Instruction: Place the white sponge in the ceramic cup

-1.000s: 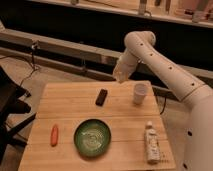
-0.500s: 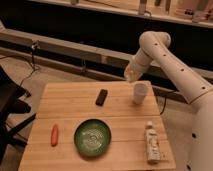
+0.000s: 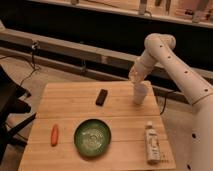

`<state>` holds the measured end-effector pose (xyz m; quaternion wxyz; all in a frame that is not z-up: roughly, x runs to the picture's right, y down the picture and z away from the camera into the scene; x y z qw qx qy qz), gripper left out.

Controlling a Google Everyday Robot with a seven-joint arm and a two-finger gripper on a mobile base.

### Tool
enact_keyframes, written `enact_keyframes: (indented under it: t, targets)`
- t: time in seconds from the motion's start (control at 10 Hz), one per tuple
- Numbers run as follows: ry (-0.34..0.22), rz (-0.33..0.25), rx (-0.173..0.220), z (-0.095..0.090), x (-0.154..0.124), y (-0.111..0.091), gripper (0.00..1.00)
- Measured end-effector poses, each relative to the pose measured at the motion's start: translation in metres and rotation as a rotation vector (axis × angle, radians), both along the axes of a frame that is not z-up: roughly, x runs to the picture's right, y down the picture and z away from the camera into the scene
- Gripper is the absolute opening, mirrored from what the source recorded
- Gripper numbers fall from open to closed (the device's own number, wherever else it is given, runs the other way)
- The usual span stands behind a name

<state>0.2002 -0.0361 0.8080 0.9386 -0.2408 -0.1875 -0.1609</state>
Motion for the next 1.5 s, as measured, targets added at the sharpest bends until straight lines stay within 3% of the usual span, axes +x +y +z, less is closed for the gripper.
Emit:
enact_keyframes:
  t: [0.3,0.6,0.7,1.1,1.2,1.5]
  targets:
    - [0.023,0.033,-0.056,0.012,0.010,0.019,0.22]
    - [0.011,0.010,-0.023,0.009,-0.001,0.012,0.11]
    - [0.009,0.014,-0.026,0.008,-0.008,0.011,0.13]
    - [0.021,0.024,-0.036,0.014,0.009,0.019,0.51]
    - [0.017,0.019,-0.033,0.014,0.005,0.018,0.55]
    - [0.020,0.027,-0.034,0.015,-0.001,0.017,0.45]
